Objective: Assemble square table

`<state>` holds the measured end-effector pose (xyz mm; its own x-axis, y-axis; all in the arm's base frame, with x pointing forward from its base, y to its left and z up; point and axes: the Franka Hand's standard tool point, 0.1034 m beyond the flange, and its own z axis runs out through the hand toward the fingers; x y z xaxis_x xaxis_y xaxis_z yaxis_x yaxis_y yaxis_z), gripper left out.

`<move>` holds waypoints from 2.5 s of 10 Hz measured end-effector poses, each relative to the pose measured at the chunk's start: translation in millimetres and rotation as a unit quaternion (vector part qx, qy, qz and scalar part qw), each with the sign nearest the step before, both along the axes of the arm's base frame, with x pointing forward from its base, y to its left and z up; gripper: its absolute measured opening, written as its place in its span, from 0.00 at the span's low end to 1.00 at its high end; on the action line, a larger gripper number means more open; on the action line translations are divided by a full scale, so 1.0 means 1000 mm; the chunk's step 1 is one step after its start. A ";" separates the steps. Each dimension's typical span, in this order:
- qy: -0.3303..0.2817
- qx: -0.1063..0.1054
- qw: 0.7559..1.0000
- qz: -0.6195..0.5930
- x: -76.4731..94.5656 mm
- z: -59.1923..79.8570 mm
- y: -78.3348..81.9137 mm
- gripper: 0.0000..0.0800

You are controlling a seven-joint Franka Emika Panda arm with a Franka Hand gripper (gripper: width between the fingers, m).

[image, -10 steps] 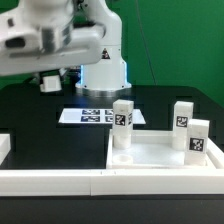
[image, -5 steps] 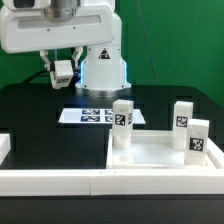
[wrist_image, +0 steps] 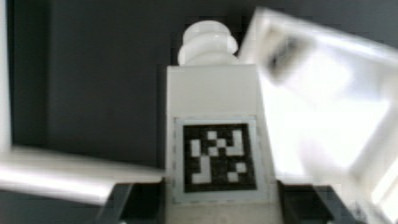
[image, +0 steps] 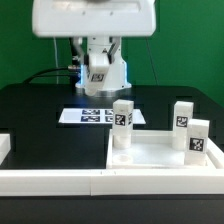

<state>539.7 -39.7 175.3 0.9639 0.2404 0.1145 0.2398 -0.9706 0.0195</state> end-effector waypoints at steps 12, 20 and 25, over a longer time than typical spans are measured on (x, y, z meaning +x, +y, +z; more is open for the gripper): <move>-0.182 0.032 0.981 -0.061 0.078 0.002 0.072 0.36; -0.185 0.004 0.981 -0.051 0.055 -0.024 0.020 0.36; -0.190 0.042 0.970 -0.143 0.074 -0.049 0.041 0.36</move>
Offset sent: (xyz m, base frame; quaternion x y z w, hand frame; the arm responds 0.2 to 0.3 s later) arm 0.0000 0.0000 0.0000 0.0000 0.1296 0.0000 0.9916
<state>613.5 1.0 126.1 0.8738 -0.0556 0.4831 -0.0480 -0.9984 -0.0282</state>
